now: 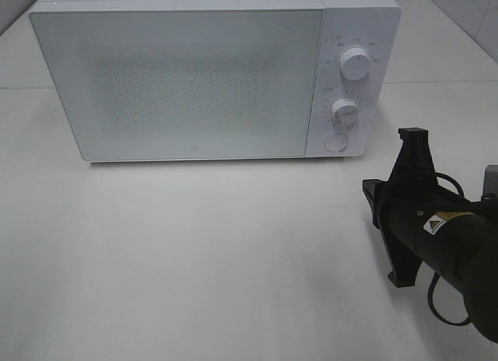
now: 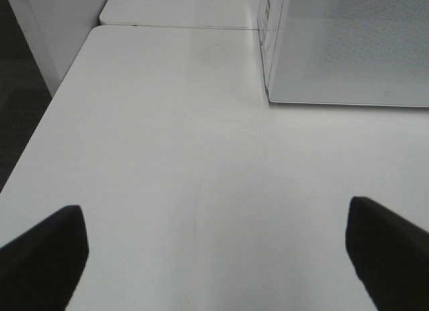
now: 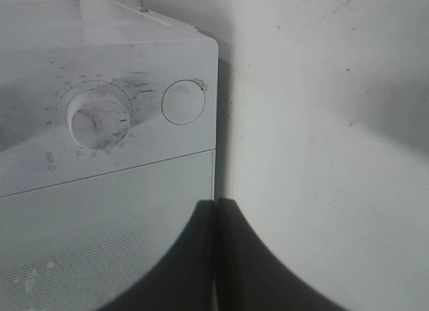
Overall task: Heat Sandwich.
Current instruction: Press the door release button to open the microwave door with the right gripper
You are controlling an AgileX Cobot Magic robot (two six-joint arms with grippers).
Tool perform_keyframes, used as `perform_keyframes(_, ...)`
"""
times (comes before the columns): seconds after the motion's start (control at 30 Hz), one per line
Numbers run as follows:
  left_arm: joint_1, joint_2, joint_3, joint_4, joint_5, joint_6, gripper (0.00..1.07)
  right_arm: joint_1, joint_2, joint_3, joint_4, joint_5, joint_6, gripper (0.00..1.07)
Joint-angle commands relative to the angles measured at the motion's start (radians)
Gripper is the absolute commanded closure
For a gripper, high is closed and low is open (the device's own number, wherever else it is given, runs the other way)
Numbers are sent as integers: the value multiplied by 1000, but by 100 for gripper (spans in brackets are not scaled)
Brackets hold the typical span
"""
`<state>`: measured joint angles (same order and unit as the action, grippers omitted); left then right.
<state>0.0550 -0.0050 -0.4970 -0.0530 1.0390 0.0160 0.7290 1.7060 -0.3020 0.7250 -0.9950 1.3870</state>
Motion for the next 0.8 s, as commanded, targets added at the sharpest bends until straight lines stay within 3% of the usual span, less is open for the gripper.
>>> perform_keyframes(0.03,2,-26,2,-3,-4,1,9,2,20,-23,-6,-1,4,106)
perform_keyframes(0.37,2,-26,2,-3,-4,1,9,1,122,-125,-8,12,7,107)
perform_keyframes(0.8,2,-26,2,-3,-4,1,9,-124,208,-254,-127,73,0,107)
